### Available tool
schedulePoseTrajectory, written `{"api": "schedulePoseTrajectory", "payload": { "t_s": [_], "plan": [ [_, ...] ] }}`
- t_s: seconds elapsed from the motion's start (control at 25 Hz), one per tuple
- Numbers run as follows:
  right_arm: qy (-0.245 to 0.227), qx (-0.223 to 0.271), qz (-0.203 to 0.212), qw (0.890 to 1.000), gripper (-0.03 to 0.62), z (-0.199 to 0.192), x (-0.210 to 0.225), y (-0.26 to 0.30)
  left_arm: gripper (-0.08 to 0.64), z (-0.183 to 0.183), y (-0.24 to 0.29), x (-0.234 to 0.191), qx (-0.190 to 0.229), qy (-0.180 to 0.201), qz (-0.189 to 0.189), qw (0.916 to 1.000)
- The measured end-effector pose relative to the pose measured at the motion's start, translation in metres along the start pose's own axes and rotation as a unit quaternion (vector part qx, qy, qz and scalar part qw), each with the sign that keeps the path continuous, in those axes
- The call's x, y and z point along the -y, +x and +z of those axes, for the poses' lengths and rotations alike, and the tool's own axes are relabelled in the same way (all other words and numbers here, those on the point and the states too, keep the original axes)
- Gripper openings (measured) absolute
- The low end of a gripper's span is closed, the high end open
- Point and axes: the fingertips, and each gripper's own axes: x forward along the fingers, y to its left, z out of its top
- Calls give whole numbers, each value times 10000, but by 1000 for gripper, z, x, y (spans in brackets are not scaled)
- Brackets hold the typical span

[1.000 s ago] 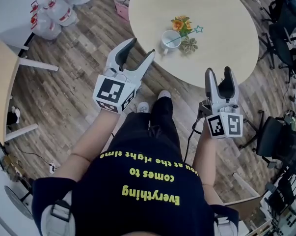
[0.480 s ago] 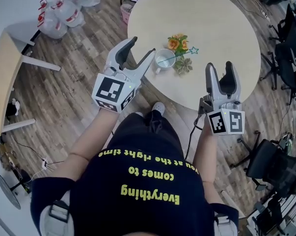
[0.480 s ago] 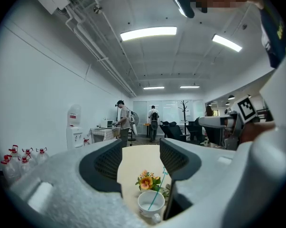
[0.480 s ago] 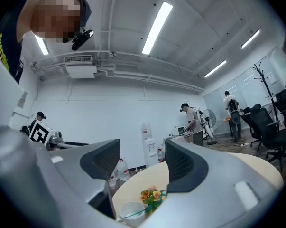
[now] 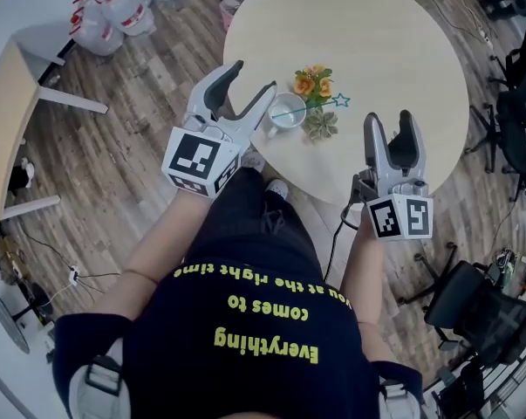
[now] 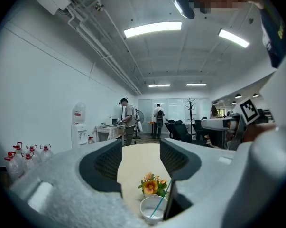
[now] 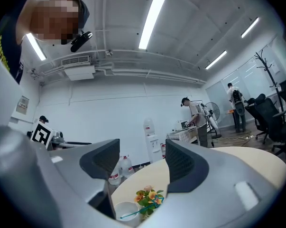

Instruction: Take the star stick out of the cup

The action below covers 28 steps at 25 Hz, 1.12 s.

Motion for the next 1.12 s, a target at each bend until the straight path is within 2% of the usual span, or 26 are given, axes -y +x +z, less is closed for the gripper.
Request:
{"api": "schedulePoseTrajectory", "payload": {
  "t_s": [0.2, 0.6, 0.76, 0.92, 1.12],
  "plan": [
    [0, -2, -160, 9999, 299, 0, 8, 15, 245, 0, 26, -9, 5, -63, -215, 9997],
    [-216, 247, -810, 9962, 307, 17, 23, 65, 245, 17, 99, -43, 161, 37, -1076, 9941],
    [-175, 251, -1060, 9939, 308, 11, 31, 77, 245, 19, 123, -53, 142, 91, -1356, 9906],
    [-30, 98, -1198, 9927, 308, -1, 38, 81, 245, 13, 139, -57, 38, 38, -1485, 9889],
    [21, -57, -1111, 9938, 310, -9, 51, 88, 246, 4, 153, -53, -63, -43, -1466, 9892]
  ]
}}
